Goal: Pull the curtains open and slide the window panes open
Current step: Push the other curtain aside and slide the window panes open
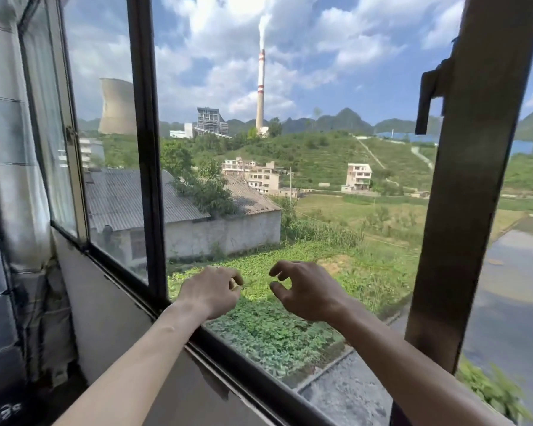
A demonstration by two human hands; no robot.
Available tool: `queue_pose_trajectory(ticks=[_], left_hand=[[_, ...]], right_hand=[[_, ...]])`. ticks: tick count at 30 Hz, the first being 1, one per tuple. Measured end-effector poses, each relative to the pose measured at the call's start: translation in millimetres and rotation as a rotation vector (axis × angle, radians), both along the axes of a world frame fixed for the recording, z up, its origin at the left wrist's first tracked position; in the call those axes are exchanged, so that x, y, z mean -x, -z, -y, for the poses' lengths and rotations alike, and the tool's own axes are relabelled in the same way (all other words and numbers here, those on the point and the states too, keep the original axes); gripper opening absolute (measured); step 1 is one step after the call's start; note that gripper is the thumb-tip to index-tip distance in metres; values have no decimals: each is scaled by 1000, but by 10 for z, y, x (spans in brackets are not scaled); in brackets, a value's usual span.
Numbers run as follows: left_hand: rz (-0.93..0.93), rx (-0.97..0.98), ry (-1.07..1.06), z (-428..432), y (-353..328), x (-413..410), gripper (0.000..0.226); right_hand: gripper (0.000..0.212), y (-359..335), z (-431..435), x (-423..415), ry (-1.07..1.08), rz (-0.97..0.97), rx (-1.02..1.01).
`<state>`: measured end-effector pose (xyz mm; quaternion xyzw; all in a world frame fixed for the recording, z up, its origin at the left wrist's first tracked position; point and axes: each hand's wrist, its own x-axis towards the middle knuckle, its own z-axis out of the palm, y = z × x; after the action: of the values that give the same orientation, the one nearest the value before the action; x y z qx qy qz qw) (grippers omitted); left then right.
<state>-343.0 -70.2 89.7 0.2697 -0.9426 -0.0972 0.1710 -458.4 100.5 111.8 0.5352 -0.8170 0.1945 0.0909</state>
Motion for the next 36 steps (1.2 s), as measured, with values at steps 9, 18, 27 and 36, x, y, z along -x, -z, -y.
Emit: queue_pose_trajectory(ticks=[9,18,27,36], left_hand=[[29,23,245,701,-90,267,22],[-15,73,581,1058,-279,342,24],[-330,141,886,460,-875,349,28],[-816,361,912,-78,-1407,528,44]], right_hand=[[32,-52,472,-19,207,-66,6],[31,-114,542,-439,552,-4,-9],[34,-621,17,-986,866,-196,144],[33,-1205,-531,-1014,1041,-632,591]])
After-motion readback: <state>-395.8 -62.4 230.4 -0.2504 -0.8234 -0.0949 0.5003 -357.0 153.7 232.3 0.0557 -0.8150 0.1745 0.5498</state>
